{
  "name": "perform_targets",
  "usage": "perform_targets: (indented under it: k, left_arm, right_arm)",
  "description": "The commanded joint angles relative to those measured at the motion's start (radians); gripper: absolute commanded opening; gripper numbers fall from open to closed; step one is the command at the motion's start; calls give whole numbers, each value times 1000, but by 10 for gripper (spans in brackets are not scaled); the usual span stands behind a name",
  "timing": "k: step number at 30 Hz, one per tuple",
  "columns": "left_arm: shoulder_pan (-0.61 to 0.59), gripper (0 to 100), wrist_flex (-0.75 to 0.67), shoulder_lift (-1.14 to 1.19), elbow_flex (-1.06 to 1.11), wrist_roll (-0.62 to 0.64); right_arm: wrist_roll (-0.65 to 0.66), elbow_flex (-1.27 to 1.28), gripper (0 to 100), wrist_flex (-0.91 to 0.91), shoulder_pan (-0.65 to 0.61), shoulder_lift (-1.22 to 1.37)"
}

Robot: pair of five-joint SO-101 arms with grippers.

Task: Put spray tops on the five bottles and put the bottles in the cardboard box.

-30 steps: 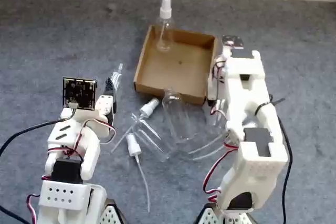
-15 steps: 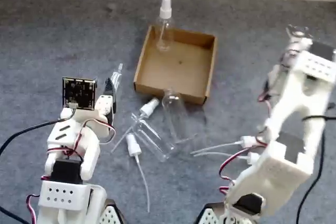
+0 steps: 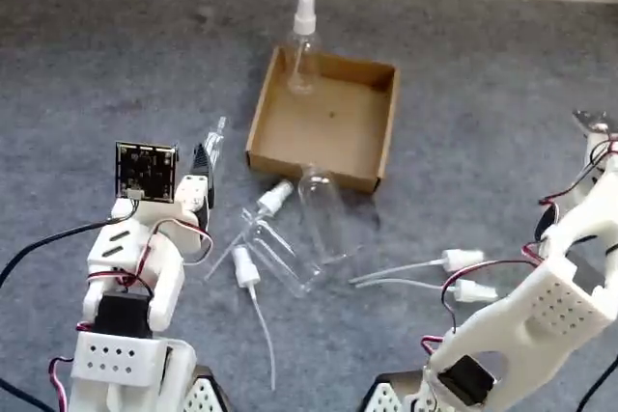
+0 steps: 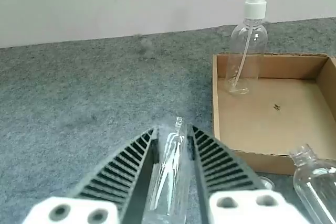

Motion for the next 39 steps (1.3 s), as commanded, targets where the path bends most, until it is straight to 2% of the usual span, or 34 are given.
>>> perform_targets:
  k: [1, 6, 10, 13, 17, 26, 39]
  left_arm:
    - [-8, 53, -23, -2, -5, -6]
    - [-8, 53, -23, -2, -5, -6]
    - [-7, 53, -23, -2, -5, -6]
    - [-7, 53, -21, -2, -5, -6]
    - [-7, 53, -21, -2, -5, -6]
    - [-7, 53, -20, -2, -5, -6]
    - [-7, 53, -20, -2, -5, -6]
  right_arm:
    - [18, -7, 63, 28, 2, -18]
    - [0, -10, 205, 74, -38, -19]
    - [-95, -15, 253, 79, -64, -22]
    - [-114, -59, 255, 87, -94, -19]
    - [-203, -102, 255, 77, -108, -15]
    - [-206, -97, 255, 15, -111, -2]
    - [-207, -110, 253, 16, -96, 122]
